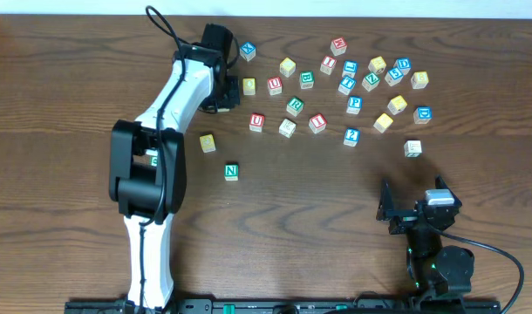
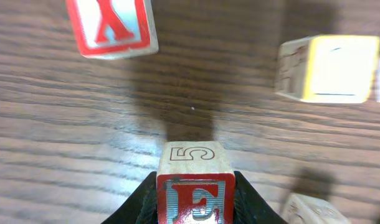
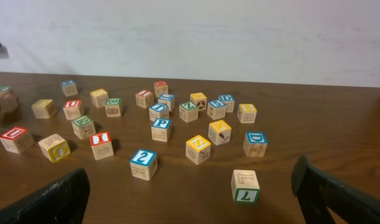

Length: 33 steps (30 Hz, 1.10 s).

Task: Spell out NEURIPS
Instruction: 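Lower the left gripper onto the red E block and close, then lift the red E block and carry it toward the N block, then move the held red E block to the right of the green N block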

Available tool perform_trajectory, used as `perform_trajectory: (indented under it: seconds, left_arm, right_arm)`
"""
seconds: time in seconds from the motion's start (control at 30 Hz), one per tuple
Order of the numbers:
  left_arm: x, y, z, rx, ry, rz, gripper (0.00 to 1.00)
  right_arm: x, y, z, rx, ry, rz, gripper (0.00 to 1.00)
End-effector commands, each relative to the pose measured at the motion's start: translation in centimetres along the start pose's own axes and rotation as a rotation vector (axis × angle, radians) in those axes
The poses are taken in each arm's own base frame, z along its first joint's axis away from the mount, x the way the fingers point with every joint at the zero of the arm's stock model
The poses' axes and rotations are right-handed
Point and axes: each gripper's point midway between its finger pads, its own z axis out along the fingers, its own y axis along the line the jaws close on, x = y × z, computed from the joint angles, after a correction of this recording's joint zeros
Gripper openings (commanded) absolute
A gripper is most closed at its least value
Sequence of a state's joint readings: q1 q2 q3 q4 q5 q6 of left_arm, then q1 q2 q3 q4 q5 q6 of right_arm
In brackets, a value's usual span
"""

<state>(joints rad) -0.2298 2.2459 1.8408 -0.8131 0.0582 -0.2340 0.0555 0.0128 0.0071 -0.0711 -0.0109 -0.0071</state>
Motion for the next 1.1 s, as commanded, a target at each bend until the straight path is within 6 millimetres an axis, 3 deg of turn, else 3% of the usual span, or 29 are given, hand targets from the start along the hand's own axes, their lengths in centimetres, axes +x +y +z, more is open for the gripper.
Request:
perform_trajectory:
  seconds: [0.0,0.23,0.43,0.6,0.77,0.93,1.07]
  left_arm:
    - [-1.8,-0.4,-4.3,0.026,-0.086,0.01,0.25]
    - [-2.2,-0.6,-8.5,0.045,-0.146,0.011,0.25]
    - [-2.0,-0.7,-14.7,0.062,-0.227,0.019,0.22]
    - [-0.6,-0.5,-20.1,-0.031,-0.315,0.051,0.2]
    - [1.7,-2.6,-24.2,-0.037,-0.372,0.119,0.13]
    - [4.4,-4.6,-26.0,0.008,-0.382,0.147,0.08]
    - [6.2,-4.7,-25.5,-0.007,-0.379,0.147,0.08]
  right_arm:
    - [0.1,-0.2,0.0,0.009,0.002,0.014,0.99]
    - [0.1,-0.2,0.0,0.009,0.002,0.014,0.99]
    - [0.1,-0.2,0.0,0.01,0.002,0.014,0.99]
    - [0.1,-0.2,0.0,0.009,0.002,0.014,0.99]
    - [0.1,-0.2,0.0,0.009,0.002,0.014,0.99]
    - [0.1,-0.2,0.0,0.009,0.002,0.014,0.99]
    - [0.1,-0.2,0.0,0.01,0.002,0.014,0.99]
